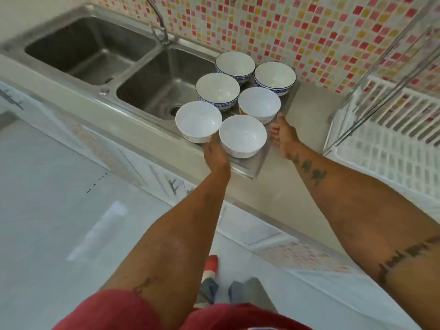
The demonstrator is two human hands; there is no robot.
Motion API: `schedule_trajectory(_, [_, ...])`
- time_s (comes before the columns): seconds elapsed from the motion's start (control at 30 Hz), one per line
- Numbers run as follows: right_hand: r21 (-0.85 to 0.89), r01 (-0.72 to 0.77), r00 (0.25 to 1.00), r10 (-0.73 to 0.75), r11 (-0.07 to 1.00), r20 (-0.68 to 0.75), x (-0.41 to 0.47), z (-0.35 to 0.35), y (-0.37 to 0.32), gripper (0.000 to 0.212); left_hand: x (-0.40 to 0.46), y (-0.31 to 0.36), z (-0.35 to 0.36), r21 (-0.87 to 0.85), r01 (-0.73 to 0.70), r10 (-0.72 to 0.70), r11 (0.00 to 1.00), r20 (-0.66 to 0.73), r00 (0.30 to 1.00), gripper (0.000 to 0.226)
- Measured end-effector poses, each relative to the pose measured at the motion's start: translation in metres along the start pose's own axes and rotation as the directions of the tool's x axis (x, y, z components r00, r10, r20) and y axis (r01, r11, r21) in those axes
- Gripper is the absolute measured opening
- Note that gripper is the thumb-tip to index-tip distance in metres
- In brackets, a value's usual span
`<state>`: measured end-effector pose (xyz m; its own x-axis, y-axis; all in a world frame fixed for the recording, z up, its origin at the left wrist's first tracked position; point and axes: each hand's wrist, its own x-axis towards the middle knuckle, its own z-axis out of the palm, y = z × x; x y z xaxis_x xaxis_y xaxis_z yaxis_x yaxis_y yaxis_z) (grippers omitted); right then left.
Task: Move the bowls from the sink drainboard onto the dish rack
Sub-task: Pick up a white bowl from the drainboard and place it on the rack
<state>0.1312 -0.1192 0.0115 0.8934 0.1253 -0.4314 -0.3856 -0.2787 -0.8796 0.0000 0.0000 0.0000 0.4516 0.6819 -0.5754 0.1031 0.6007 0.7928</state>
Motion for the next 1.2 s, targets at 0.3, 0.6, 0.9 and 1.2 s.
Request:
schedule_trajectory(0.3, [0.034, -0.052, 0.985, 0.046, 0.998, 0.164, 0.026, 0.010, -0.005, 0.056, 0.016, -0.011, 0.031, -0.076, -0.115, 0.114, 0.990, -0.024, 0.993, 0.039])
schedule_trajectory(0.6, [0.145, -0.121, 0.962, 0.080, 0.982, 0.260, 0.026, 0.030, 0.011, 0.058, 0.017, -0.027, 0.042, -0.083, -0.096, 0.100, 0.992, 0.042, 0.994, 0.036])
schedule_trajectory(0.9, [0.242, -0.148, 0.952, 0.073, 0.959, 0.296, 0.025, 0.026, 0.014, 0.054, 0.005, -0.026, 0.047, -0.133, -0.020, 0.020, 0.991, 0.001, 1.000, 0.042])
schedule_trajectory(1.2, [0.357, -0.039, 0.964, -0.060, 0.933, 0.260, 0.002, 0.011, -0.062, 0.052, -0.040, 0.052, 0.081, -0.333, 0.035, -0.044, 0.942, -0.020, 0.999, 0.051])
